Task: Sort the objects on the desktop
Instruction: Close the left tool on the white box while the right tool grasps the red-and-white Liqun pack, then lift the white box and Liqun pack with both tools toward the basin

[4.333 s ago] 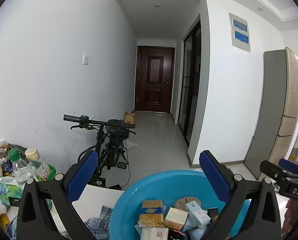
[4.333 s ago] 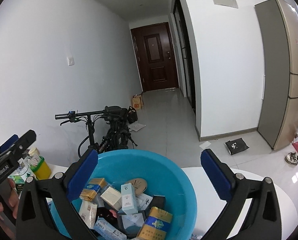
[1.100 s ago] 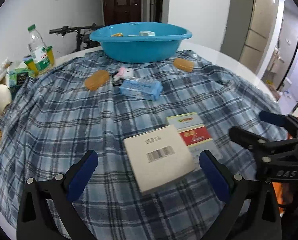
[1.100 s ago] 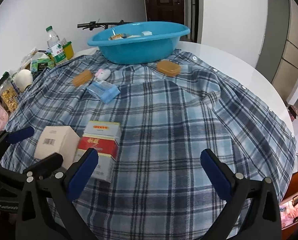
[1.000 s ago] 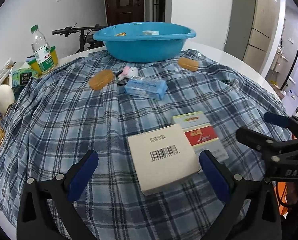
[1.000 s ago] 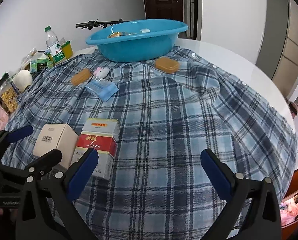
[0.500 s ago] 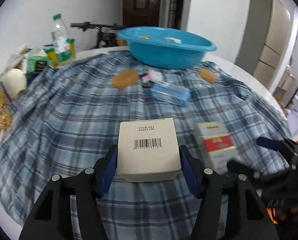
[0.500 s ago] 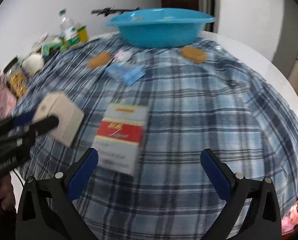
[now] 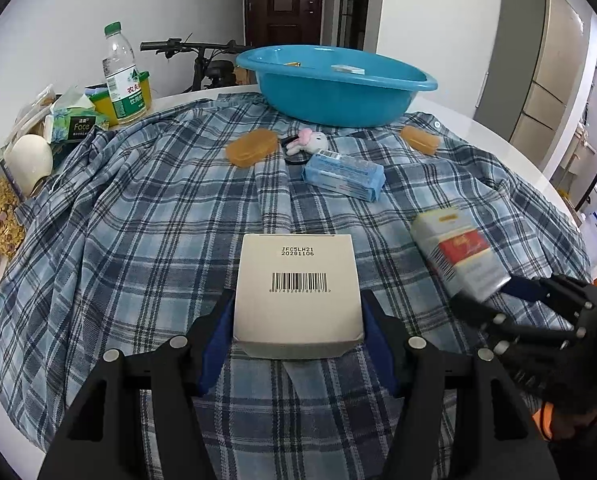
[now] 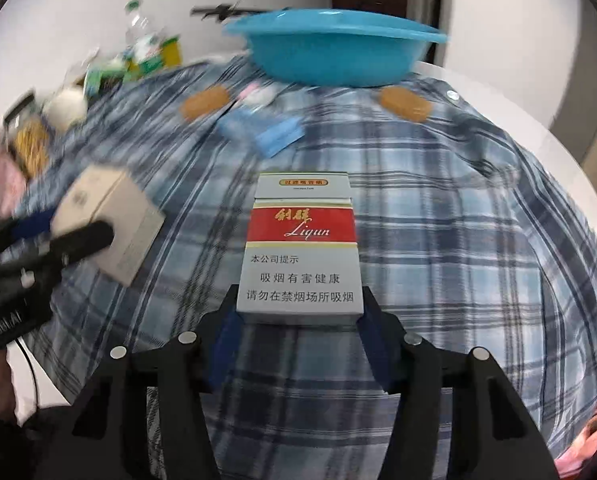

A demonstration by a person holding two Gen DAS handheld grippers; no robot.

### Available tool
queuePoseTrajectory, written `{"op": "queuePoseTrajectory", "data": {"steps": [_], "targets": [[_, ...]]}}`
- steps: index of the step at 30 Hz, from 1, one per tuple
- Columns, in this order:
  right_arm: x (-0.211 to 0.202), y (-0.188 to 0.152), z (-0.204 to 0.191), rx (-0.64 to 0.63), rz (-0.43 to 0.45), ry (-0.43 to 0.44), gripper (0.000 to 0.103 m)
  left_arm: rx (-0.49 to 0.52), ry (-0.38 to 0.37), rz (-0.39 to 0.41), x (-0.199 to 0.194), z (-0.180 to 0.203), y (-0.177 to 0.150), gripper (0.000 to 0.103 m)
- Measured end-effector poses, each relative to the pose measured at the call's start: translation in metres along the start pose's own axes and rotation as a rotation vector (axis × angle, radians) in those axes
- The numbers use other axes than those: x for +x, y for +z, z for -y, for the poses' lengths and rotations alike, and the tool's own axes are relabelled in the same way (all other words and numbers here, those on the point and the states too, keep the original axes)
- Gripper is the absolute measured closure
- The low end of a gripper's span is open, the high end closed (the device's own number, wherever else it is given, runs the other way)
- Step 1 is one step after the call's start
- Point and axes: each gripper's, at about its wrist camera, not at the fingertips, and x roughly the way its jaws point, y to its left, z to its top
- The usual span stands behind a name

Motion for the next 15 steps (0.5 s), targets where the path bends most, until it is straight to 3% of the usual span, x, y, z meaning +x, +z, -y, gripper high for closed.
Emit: {"op": "queuePoseTrajectory", "data": {"steps": [7, 11, 15], "targets": [[-0.001, -0.002, 0.018, 0.069, -0.01, 0.028, 0.048, 0.023, -0.008, 0.001, 0.0, 0.01, 0.0, 0.04], [0.002, -0.002, 0.011, 0.052, -0.007, 0.03, 0.034, 0.041, -0.003, -0.004, 0.005, 0.015, 0.0, 0.039], [0.007, -0.001, 0.001, -0.007, 0.006, -0.045, 0.034, 0.004, -0.026, -0.042, 0.019, 0.011, 0.001, 0.036]]}}
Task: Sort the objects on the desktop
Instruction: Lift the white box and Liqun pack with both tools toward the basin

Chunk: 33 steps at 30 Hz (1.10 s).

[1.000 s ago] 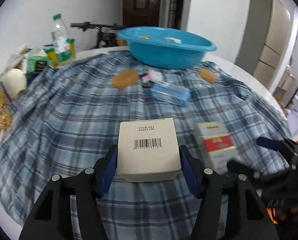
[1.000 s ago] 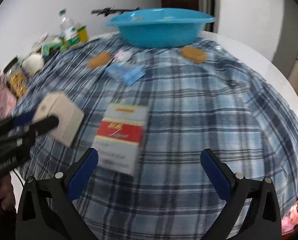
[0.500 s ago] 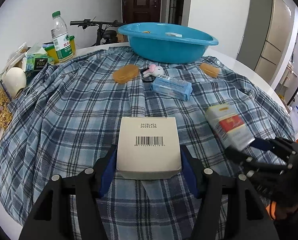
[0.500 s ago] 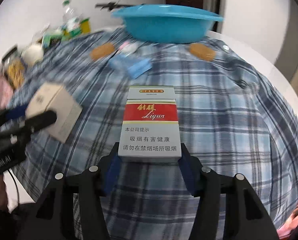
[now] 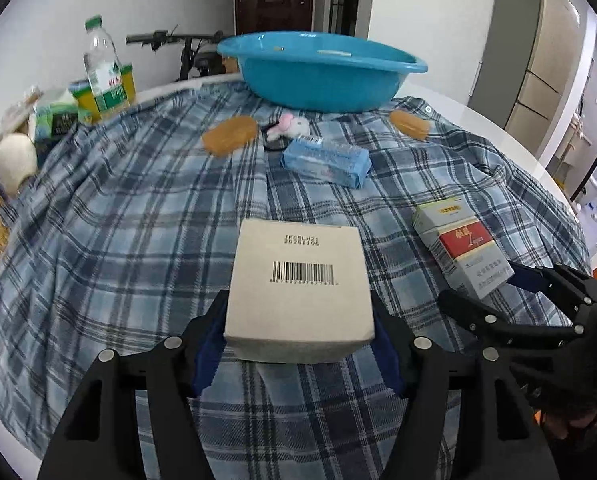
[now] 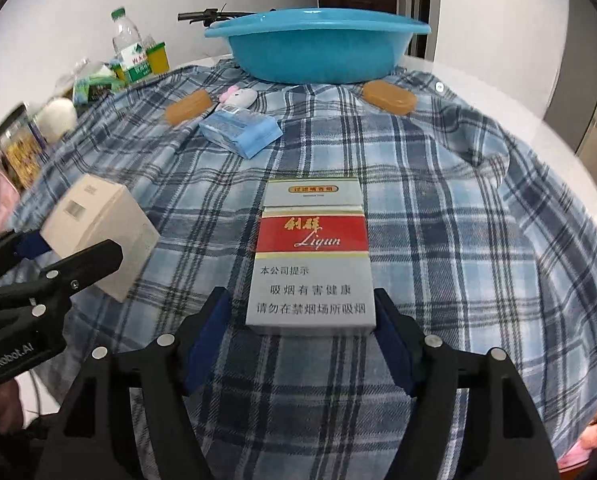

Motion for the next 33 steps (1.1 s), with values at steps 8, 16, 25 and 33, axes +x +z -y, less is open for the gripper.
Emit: {"op": "queuePoseTrajectory", "data": {"steps": [8, 16, 25, 33], "targets": [[0.004, 0.005, -0.002, -0.012, 0.023, -0.043, 0.049, 0.007, 0.016, 0.045, 0.007, 0.004, 0.006, 0.029], [-0.014, 0.008, 0.008, 0.04, 0.085, -0.01, 0.049, 0.016, 0.031, 0.145, -0.017, 0.005, 0.007, 0.04], [-0.041, 0.011, 0.021, 0.111, 0.21, 0.008, 0.049, 0.02, 0.032, 0.287, -0.04, 0.006, 0.008, 0.04], [-0.099, 0.007, 0.023, 0.11, 0.52, -0.064, 0.049, 0.05, 0.049, 0.561, -0.09, 0.01, 0.006, 0.04]]}}
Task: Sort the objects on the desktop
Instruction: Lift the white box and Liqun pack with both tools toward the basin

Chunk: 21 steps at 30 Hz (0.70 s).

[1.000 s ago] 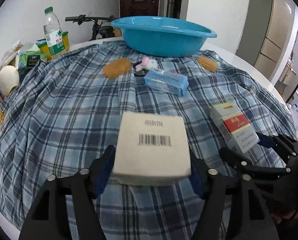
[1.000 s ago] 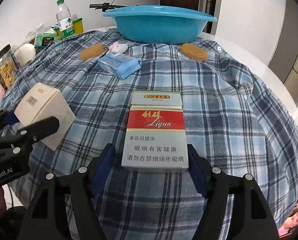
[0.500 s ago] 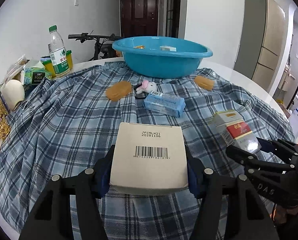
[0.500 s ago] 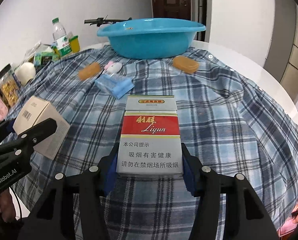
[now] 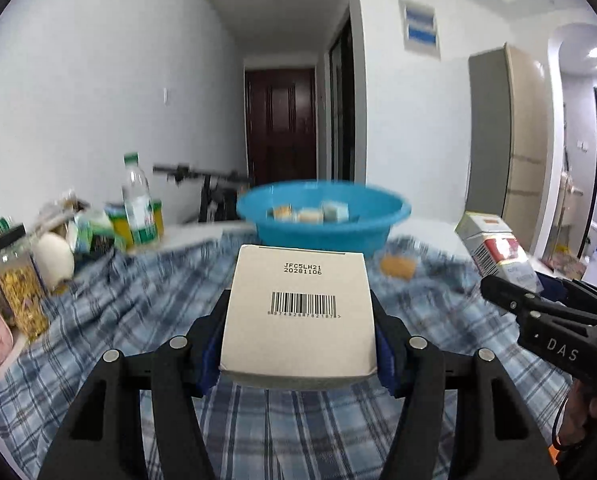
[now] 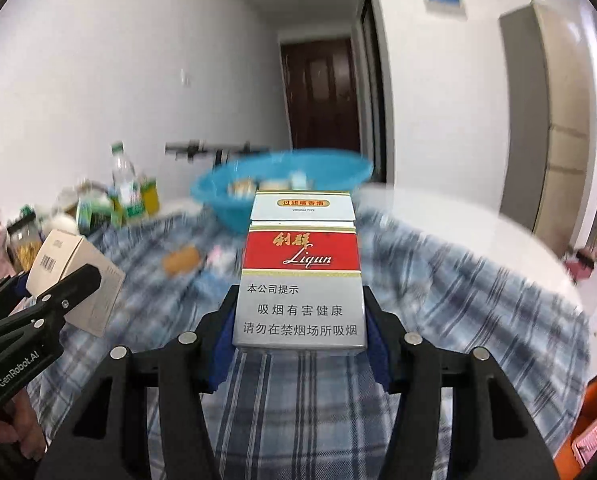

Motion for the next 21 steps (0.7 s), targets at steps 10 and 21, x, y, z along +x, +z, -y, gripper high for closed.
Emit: {"op": "queuePoseTrajectory", "data": {"steps": [10, 21], "targets": [[-0.059, 0.015, -0.018, -0.091, 0.305, -0.061, 0.049, 0.009, 0.018, 0.123, -0.023, 0.0, 0.013, 0.04], [-0.058, 0.016, -0.028, -0.117, 0.291, -0.016, 0.049, -0.012, 0.023, 0.096, -0.024, 0.002, 0.014, 0.04]]}}
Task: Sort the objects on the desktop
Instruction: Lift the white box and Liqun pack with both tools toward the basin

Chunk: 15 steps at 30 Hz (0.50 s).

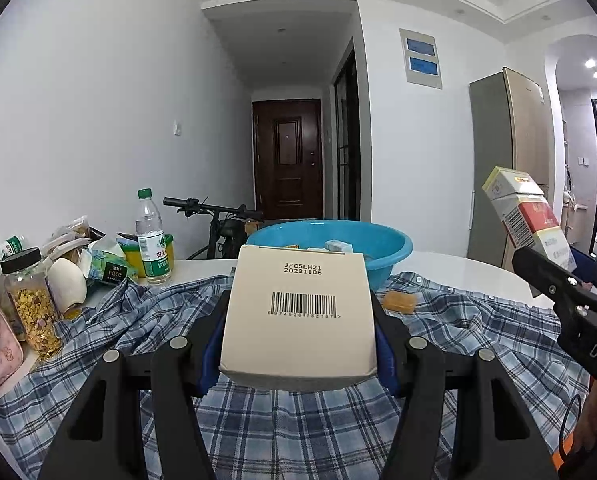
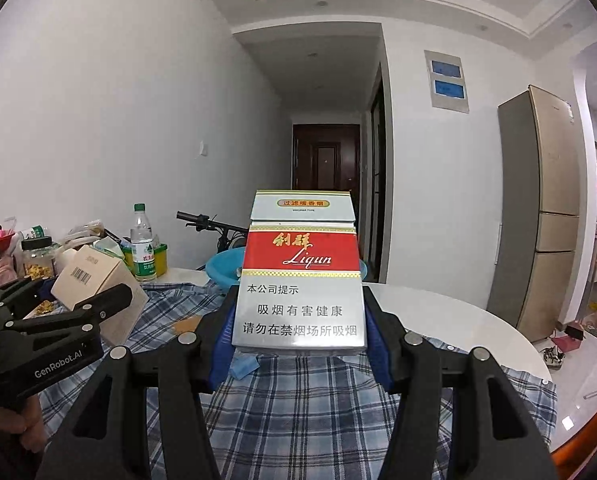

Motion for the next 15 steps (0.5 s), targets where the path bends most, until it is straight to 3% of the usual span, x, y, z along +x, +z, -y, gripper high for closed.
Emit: {"op": "queuePoseTrajectory", "data": {"steps": [5, 11, 15], "targets": [[0.002, 0.003, 0.003, 0.004, -0.003, 0.026, 0.049, -0.079, -0.045, -0.046, 0.015, -0.011, 0.011, 0.04], [0.026, 0.03, 0.012, 0.016, 0.033, 0.047, 0.049, -0.067, -0.009, -0.078, 0.052, -0.012, 0.038, 0.04], [0.042, 0.05, 0.016, 0.015, 0.085, 0.052, 0.049, -0.076, -0.038, -0.097, 0.083, -0.016, 0.056, 0.04]]}}
